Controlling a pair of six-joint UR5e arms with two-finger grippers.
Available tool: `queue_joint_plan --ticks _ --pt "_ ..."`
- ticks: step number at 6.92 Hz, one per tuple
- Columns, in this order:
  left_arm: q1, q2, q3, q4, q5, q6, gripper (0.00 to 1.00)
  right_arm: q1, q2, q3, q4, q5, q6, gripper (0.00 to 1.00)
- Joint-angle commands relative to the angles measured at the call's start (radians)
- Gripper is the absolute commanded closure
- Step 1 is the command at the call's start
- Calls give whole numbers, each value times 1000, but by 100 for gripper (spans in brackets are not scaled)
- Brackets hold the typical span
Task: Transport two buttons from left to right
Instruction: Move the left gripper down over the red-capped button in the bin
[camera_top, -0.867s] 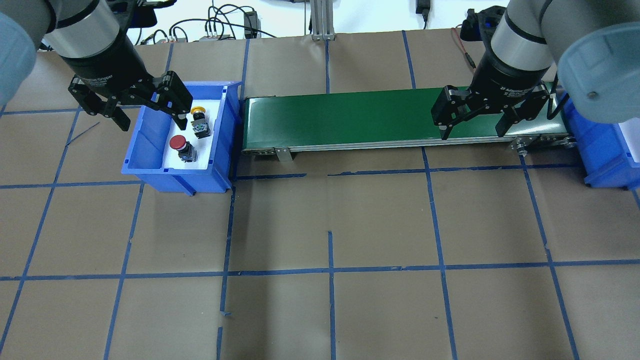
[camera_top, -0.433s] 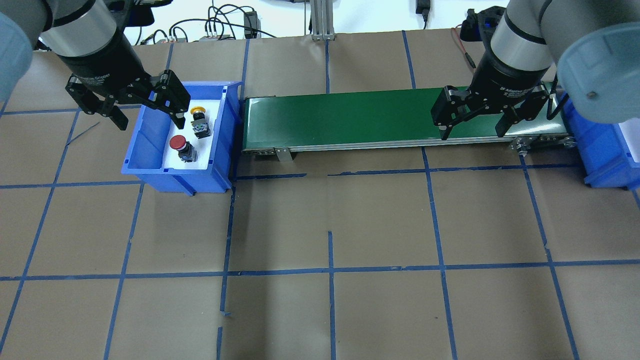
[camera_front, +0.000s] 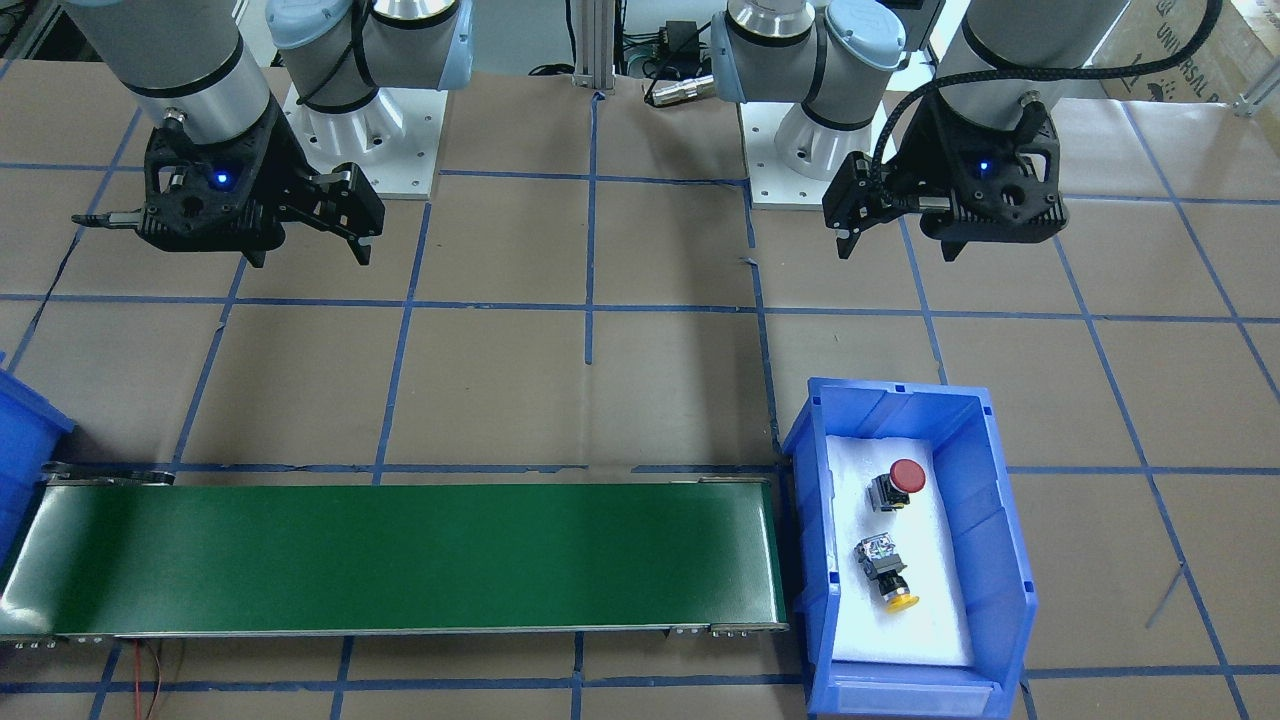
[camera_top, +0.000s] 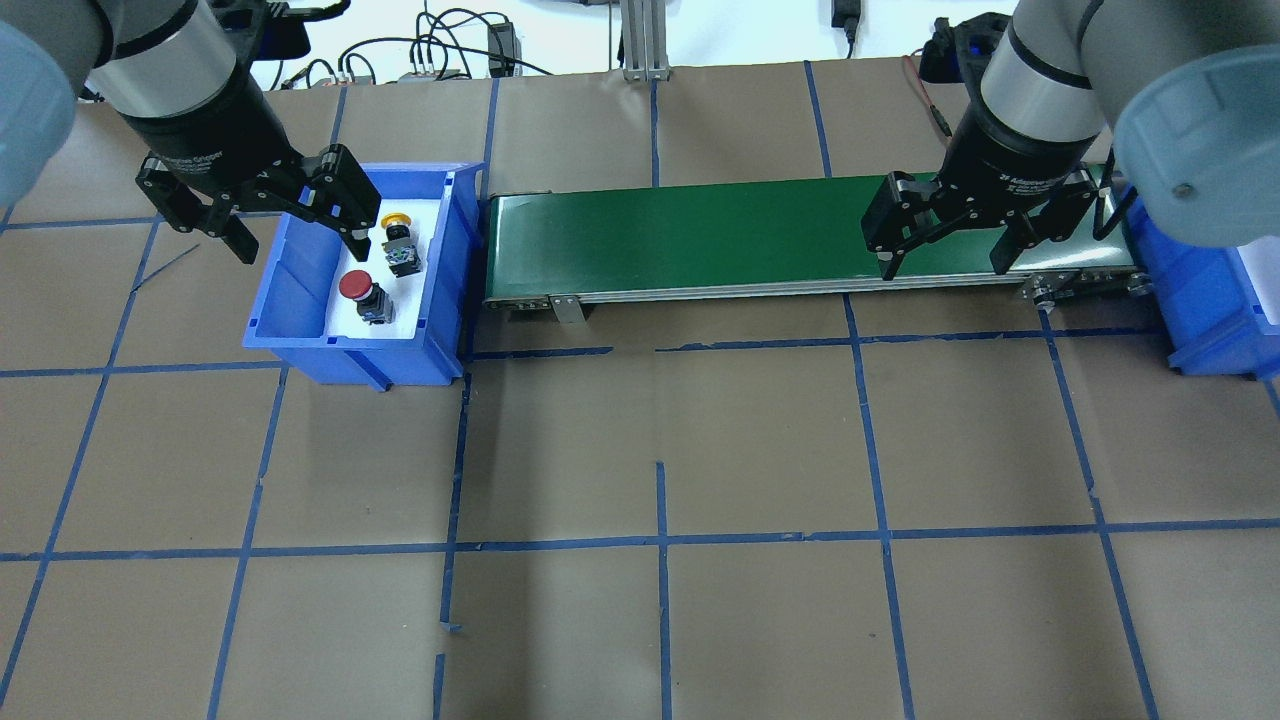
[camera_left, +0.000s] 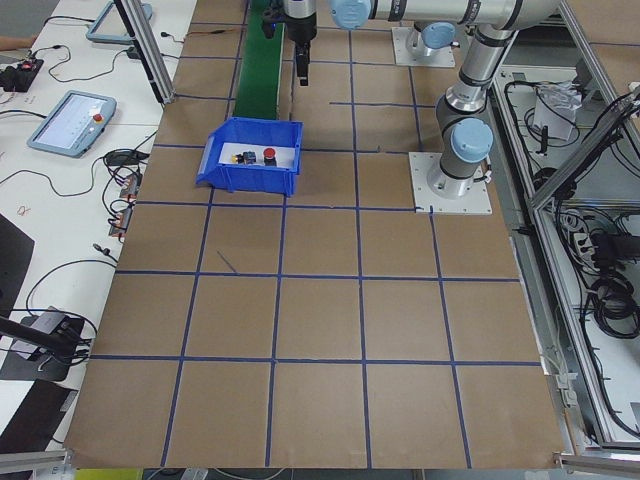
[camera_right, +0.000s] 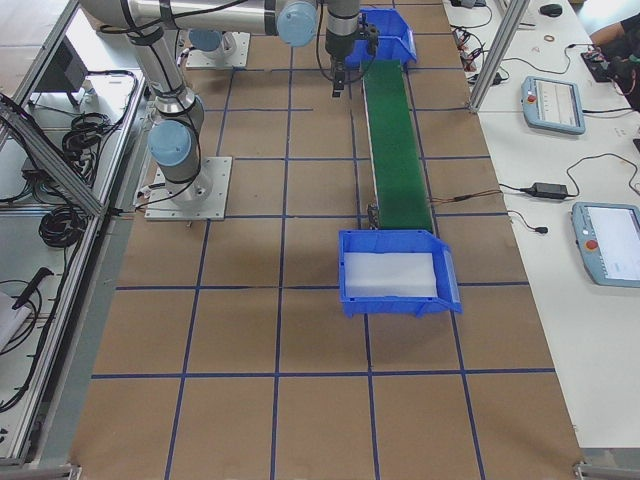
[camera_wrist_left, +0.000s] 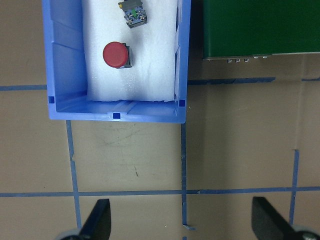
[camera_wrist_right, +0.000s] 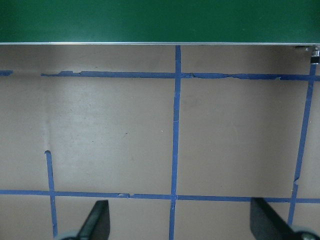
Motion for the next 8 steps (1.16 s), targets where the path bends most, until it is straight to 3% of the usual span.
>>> queue_joint_plan --ticks 1,4,6,7,8 --pt "47 -132 12 95 -6 60 0 2 0 0 0 1 2 0" --pt "122 -196 -29 227 3 201 1 1 0 0 0 2 1 0" --pt "153 -261 -78 287 -8 76 1 1 0 2 0 2 2 0" --pt "148 -325 -81 397 -24 74 1 1 3 0 0 2 -1 0" --pt "145 -365 -89 424 -73 65 2 2 5 2 0 2 2 0"
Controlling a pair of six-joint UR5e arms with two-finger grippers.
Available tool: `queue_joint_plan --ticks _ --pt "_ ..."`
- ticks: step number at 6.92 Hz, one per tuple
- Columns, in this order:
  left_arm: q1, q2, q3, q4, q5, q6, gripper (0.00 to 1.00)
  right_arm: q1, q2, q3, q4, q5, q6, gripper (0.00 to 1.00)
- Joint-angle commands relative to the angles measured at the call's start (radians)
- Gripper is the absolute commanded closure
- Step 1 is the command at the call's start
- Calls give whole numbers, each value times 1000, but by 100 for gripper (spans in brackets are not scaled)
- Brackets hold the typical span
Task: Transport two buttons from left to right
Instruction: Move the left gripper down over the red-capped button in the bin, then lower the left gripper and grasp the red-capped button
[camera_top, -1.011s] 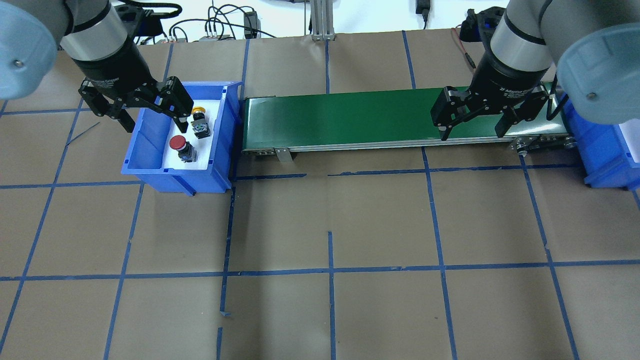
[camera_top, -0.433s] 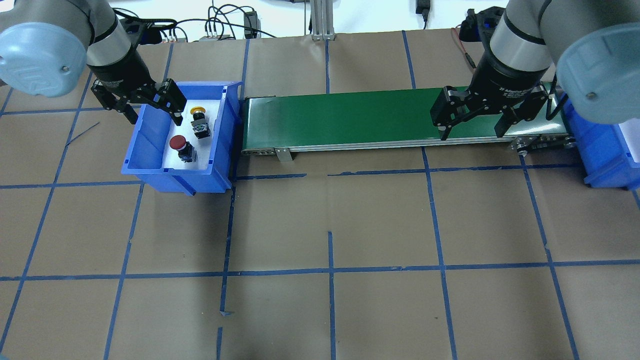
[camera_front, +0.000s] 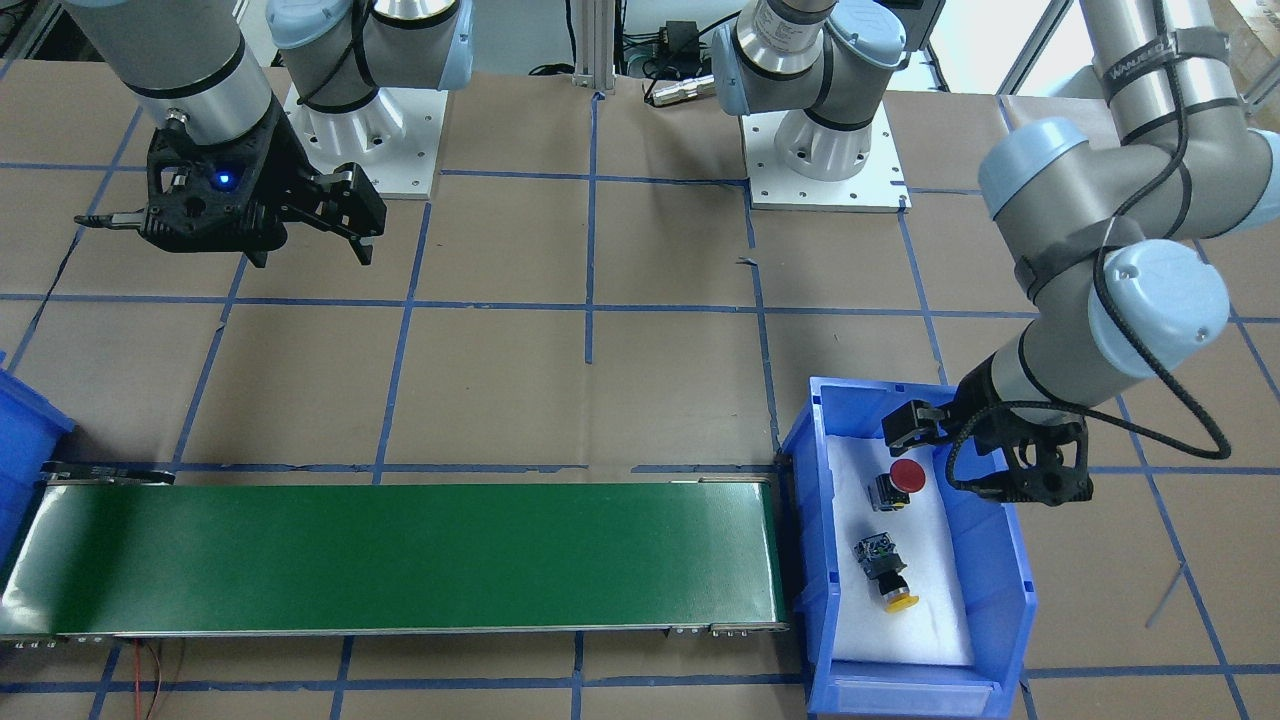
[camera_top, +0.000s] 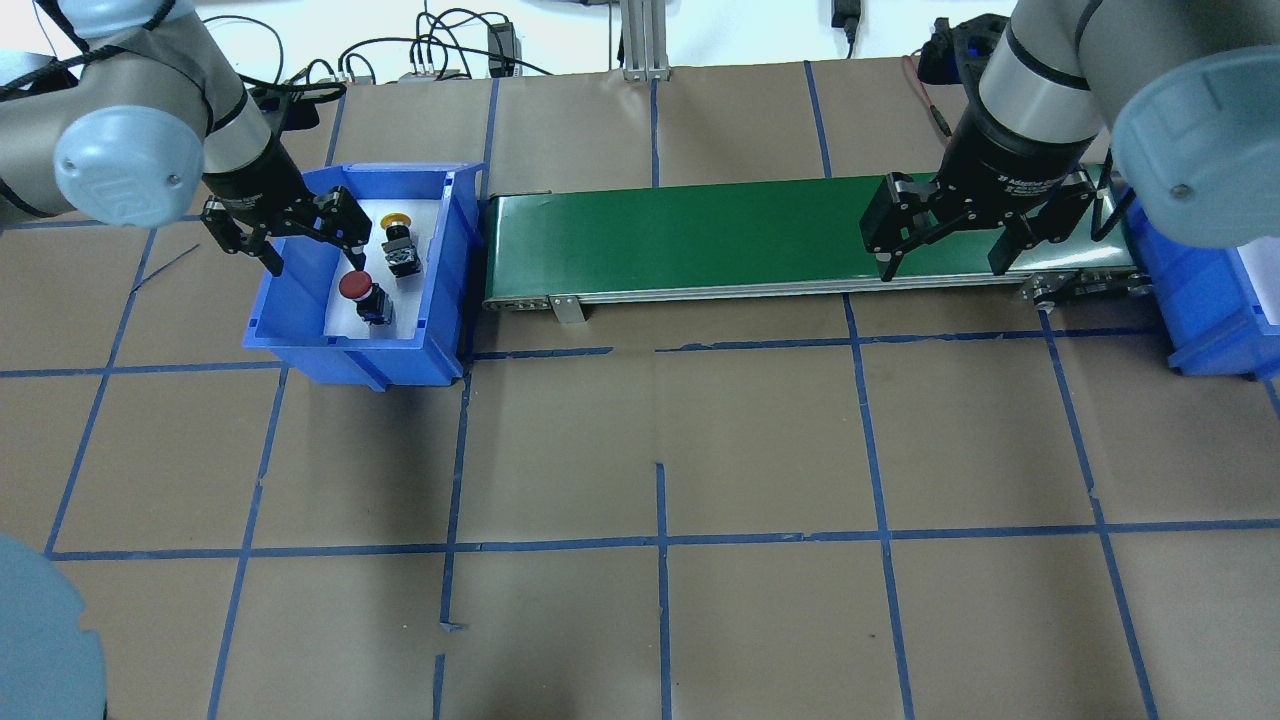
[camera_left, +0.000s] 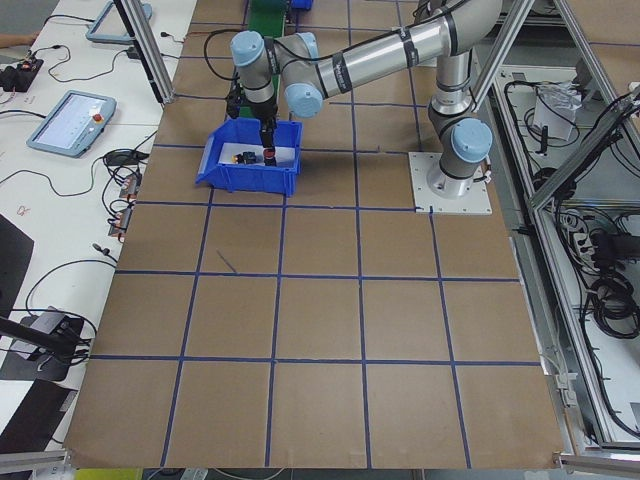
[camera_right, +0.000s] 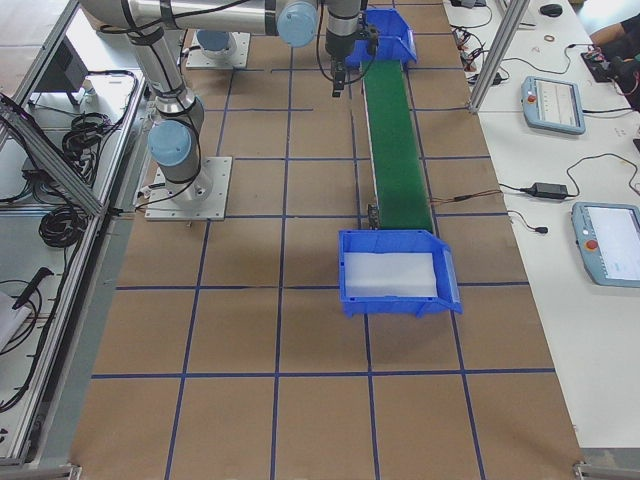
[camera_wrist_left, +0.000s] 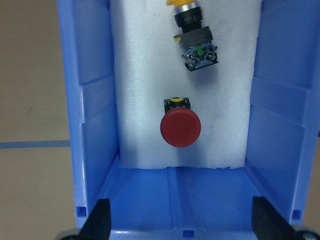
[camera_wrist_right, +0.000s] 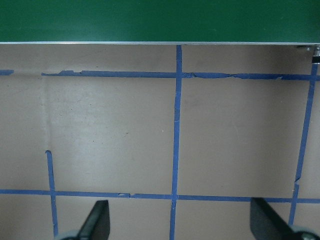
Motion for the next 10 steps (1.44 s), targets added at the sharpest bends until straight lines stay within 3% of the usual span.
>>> queue_joint_plan --ticks 1,2,5,10 --pt "-33 -58 -10 59 -45 -48 5 0 2 -1 0 -1 -1 0" --pt "-85 -58 -8 59 -33 -77 5 0 2 -1 0 0 0 0" --pt "-81 -58 -28 125 19 2 6 0 2 -1 2 -1 0 0" --pt "-64 -53 -34 125 35 15 5 0 2 -1 0 -1 -2 0"
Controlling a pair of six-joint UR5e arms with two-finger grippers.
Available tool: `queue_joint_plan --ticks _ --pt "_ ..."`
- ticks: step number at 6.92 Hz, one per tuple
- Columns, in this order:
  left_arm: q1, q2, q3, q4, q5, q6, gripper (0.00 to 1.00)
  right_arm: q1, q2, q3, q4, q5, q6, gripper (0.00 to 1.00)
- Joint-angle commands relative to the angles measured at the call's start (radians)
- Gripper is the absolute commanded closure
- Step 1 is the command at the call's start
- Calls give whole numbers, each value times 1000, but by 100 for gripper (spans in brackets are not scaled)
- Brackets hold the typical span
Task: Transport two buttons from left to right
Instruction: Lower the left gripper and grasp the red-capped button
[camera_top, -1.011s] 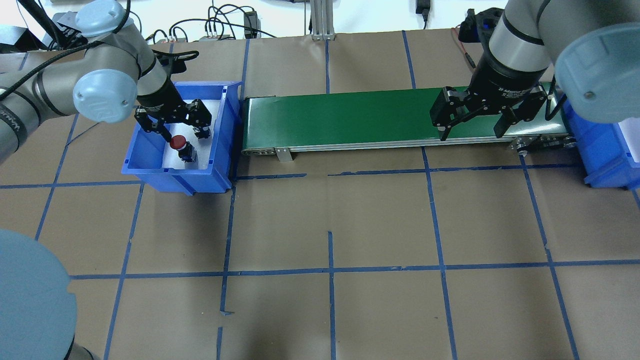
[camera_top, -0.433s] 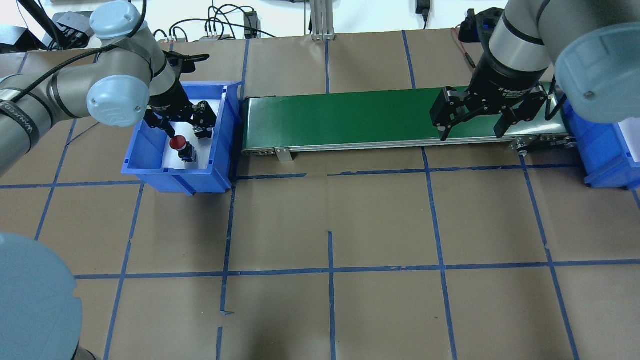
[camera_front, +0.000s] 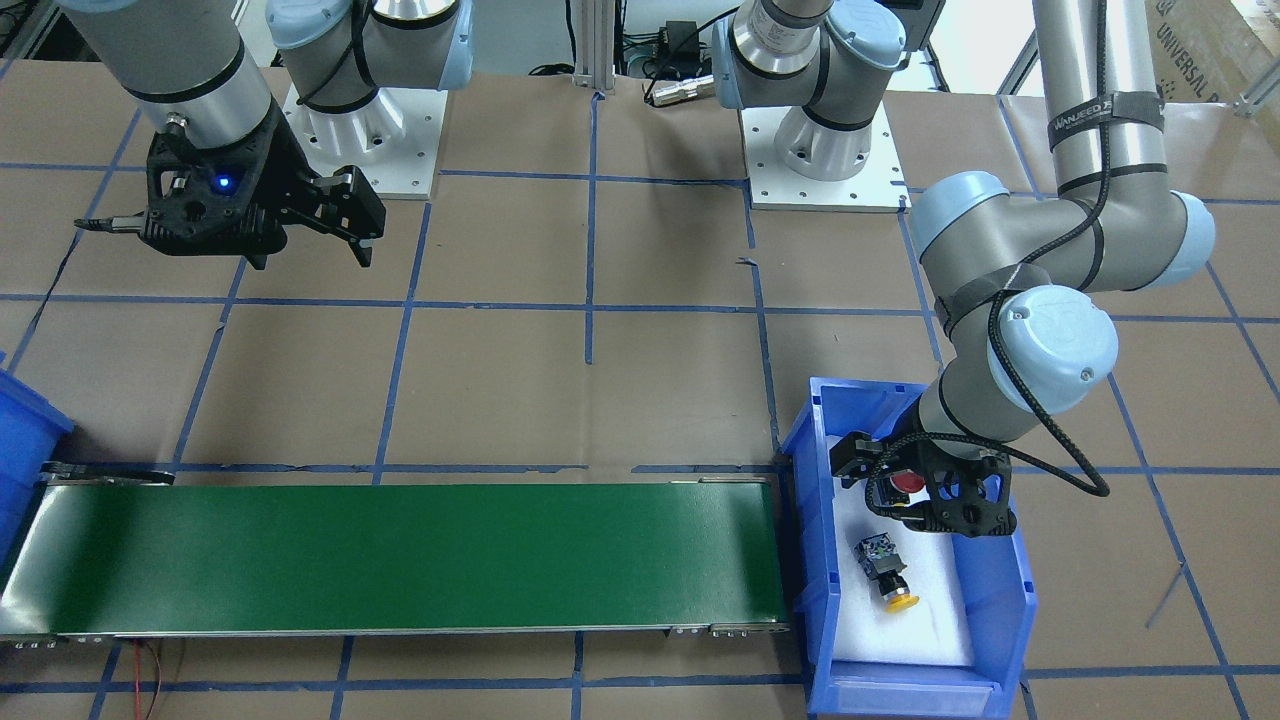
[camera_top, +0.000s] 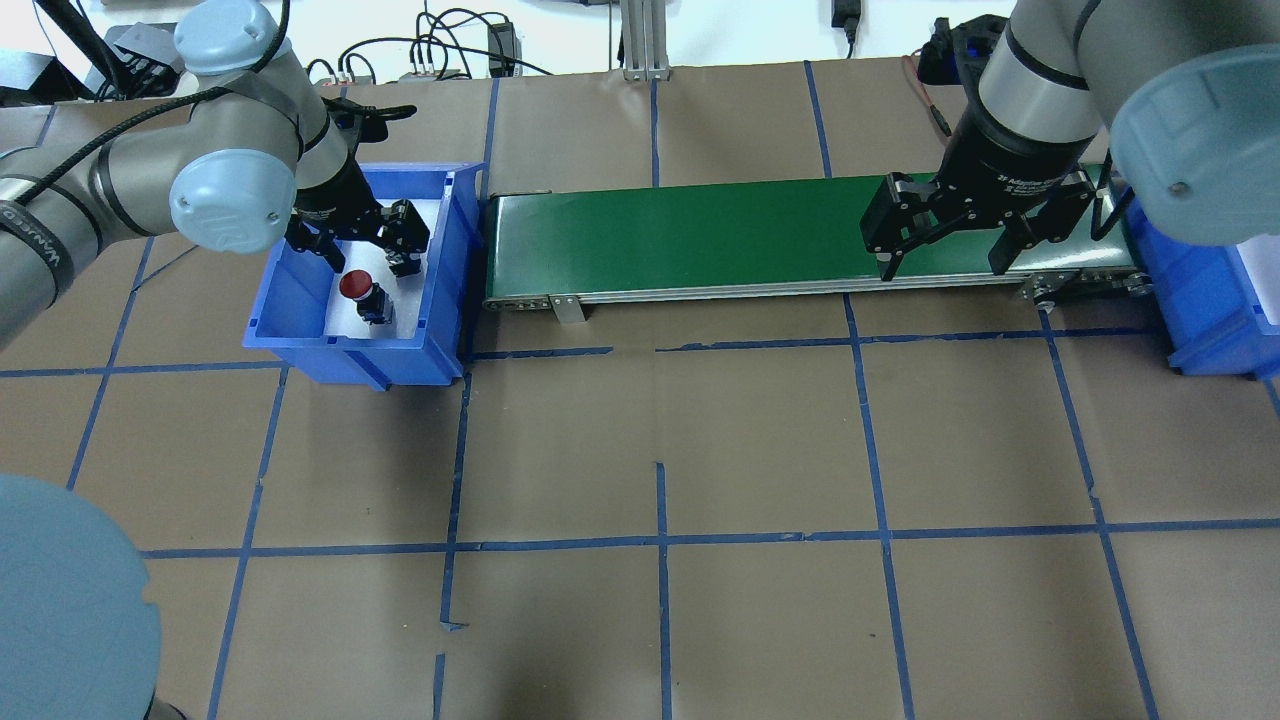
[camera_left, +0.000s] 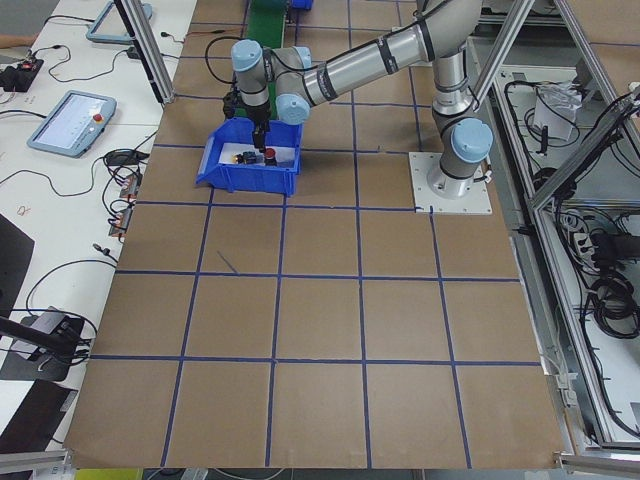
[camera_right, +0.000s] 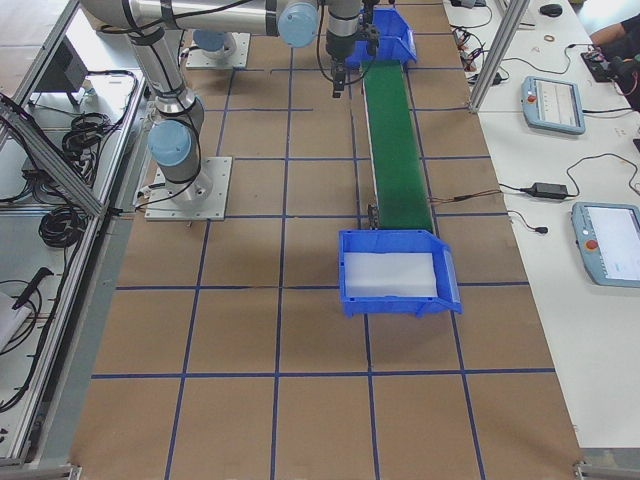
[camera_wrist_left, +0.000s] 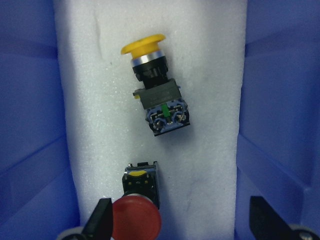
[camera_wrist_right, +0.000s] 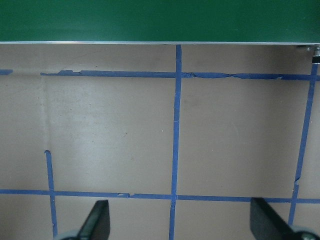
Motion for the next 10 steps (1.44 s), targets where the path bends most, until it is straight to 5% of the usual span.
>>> queue_joint_plan --ticks 1,4,9,10 --pt "15 -7 -11 1 9 3 5 0 0 0 0 0 0 0" --pt "19 -12 -31 -9 23 -28 13 0 0 0 0 0 0 0" --pt "19 13 -20 -13 22 -36 82 -1 0 0 2 -2 0 0" --pt "19 13 -19 -11 25 -23 84 -3 0 0 2 -2 0 0"
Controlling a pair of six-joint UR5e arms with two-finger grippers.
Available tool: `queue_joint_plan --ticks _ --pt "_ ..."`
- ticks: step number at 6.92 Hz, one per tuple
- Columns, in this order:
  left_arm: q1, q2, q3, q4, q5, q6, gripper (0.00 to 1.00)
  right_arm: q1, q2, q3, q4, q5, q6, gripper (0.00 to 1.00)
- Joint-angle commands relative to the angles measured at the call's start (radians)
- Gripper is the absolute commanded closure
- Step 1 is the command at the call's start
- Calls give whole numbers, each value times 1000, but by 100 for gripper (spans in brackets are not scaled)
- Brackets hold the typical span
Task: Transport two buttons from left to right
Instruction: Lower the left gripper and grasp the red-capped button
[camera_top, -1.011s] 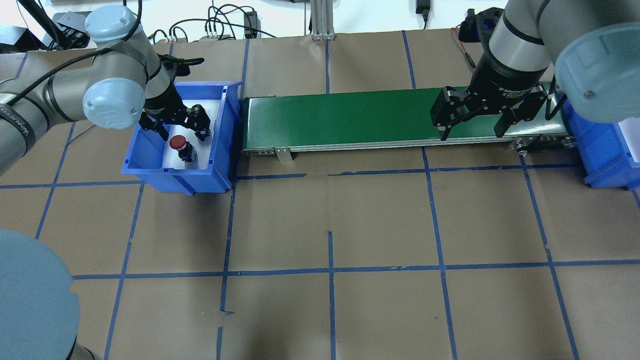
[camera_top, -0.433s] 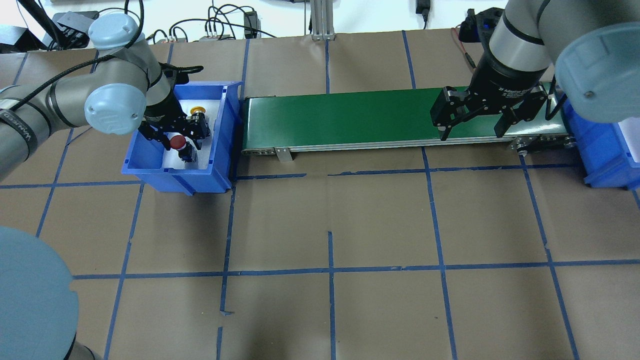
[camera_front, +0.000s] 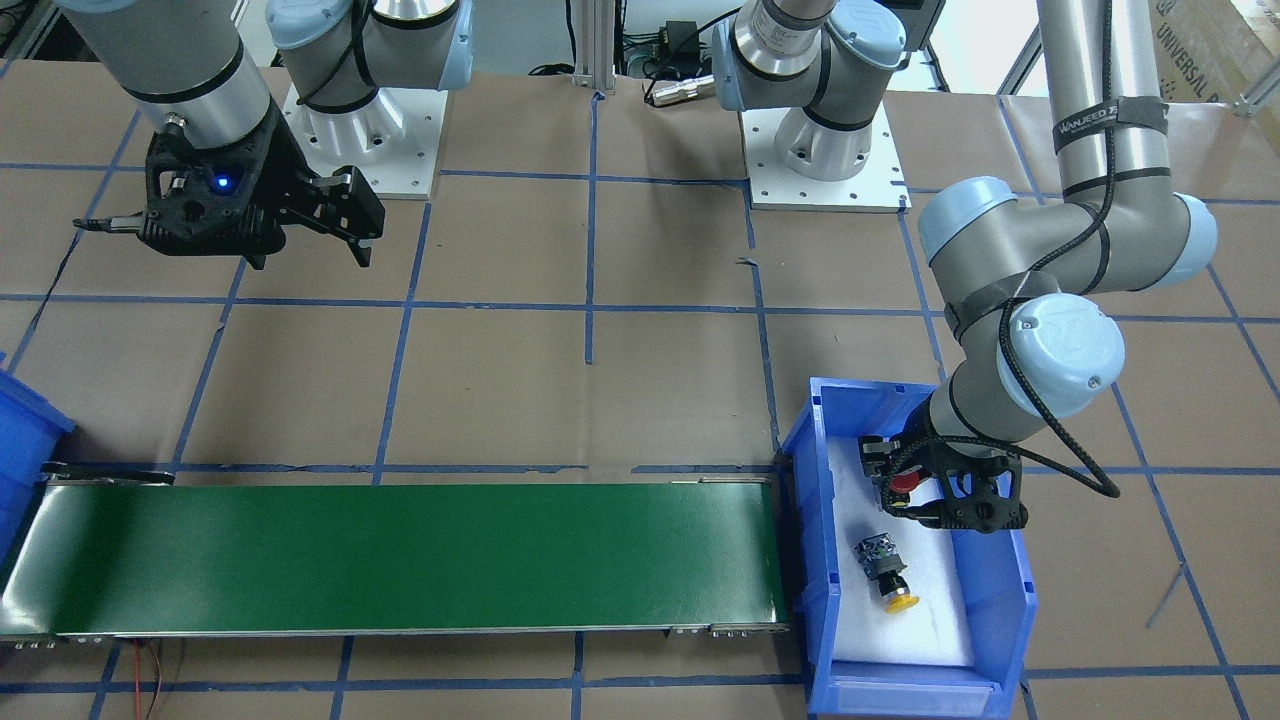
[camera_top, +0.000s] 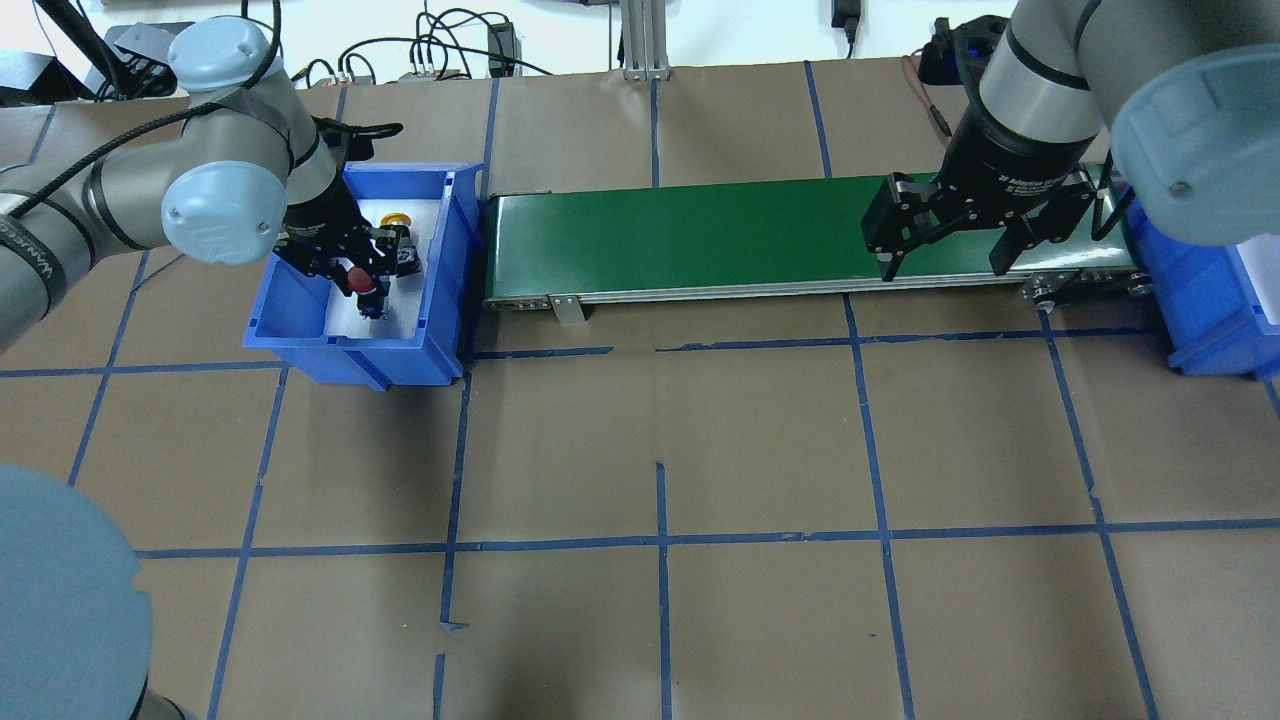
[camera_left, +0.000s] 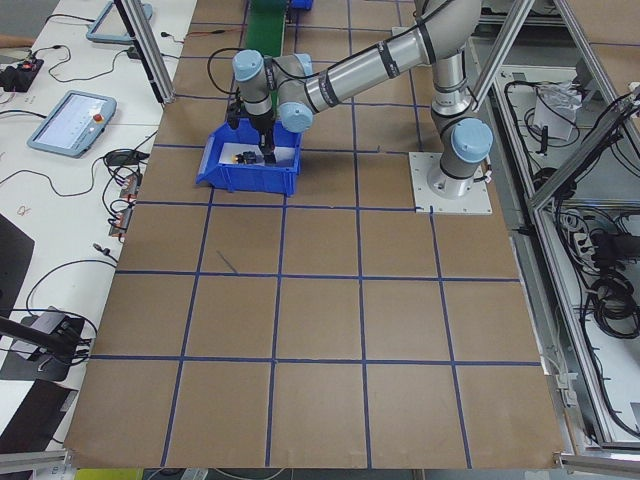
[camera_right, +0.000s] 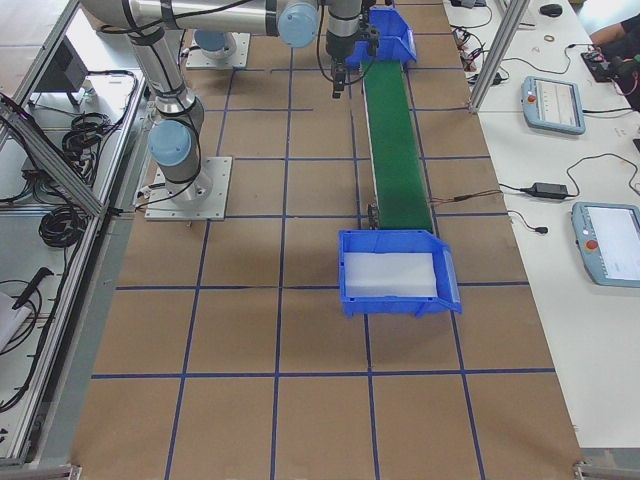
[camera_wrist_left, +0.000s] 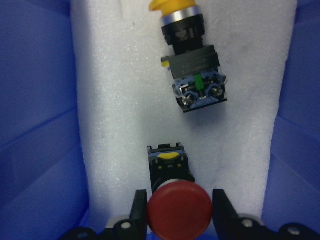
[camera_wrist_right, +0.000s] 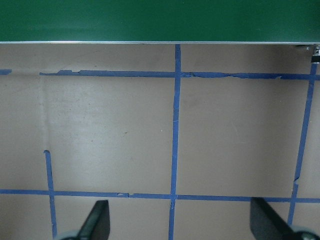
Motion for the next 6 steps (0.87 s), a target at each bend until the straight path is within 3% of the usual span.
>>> queue_joint_plan --ticks 1,4,6 --pt "-1 40 12 -49 -12 -22 84 0 0 0 0 0 0 0" --pt "-23 117 165 -322 -105 -22 83 2 2 8 -1 3 -3 0" --pt "-129 104 232 -312 -124 -19 82 -1 -1 21 -6 1 0 0"
